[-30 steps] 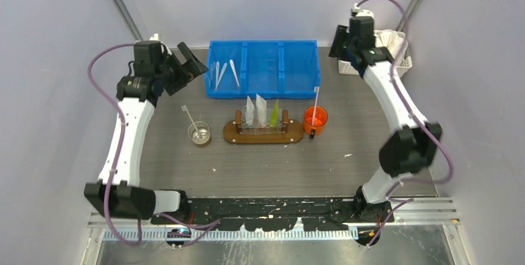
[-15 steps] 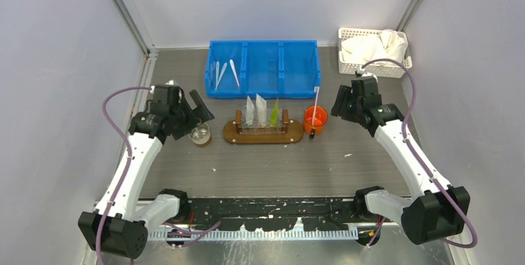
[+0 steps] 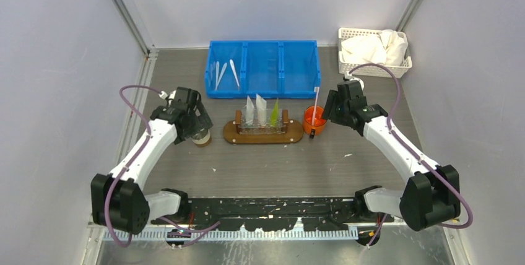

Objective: Prepare toiletry sets of a toothbrush and toothpaste on the tray

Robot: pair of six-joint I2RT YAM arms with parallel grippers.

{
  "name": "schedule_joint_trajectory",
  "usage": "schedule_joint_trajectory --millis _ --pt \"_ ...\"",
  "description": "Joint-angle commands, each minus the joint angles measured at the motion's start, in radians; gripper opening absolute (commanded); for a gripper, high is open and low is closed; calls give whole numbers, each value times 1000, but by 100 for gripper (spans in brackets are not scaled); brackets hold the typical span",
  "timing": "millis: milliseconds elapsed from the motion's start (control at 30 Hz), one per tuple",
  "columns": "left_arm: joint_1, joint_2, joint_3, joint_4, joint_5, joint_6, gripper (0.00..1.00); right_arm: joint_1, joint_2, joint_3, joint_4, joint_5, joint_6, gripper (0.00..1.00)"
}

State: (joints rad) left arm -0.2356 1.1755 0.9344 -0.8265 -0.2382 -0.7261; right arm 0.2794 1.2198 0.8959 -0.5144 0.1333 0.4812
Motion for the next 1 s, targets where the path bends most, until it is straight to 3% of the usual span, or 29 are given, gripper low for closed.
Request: schedule_joint_trajectory --millis 0,200,767,800,967 --pt "-1 75 27 70 -69 8 98 2 24 1 69 44 7 61" --pt "-1 146 49 67 -53 5 100 2 53 -20 87 39 2 61" --pt "-1 153 24 85 -57 19 99 1 153 -22 124 19 0 60" --pt "-1 146 24 83 -54 19 99 2 153 -20 122 18 -1 58" --pt "-1 113 15 92 -41 25 85 2 155 -14 120 14 -4 22"
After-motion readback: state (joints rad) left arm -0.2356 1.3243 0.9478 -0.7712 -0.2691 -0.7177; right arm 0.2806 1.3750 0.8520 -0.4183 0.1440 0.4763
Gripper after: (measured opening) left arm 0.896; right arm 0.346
